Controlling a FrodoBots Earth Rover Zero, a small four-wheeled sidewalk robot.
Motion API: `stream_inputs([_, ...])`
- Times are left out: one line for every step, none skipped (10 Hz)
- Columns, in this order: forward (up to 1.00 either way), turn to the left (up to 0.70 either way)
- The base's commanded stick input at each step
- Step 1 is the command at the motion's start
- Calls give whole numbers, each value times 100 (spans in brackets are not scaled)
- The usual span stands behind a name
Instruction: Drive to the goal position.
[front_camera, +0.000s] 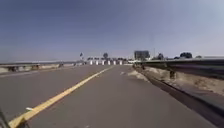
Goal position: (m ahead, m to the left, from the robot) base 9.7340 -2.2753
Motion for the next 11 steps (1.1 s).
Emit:
stream_inputs([100,0])
stream_inputs([100,0])
stream_inputs([100,0])
stream_inputs([100,0])
stream_inputs([100,0])
stream_inputs([100,0])
stream_inputs([100,0])
stream_inputs([100,0])
stream_inputs([100,0])
stream_inputs([100,0])
stream_inputs([100,0])
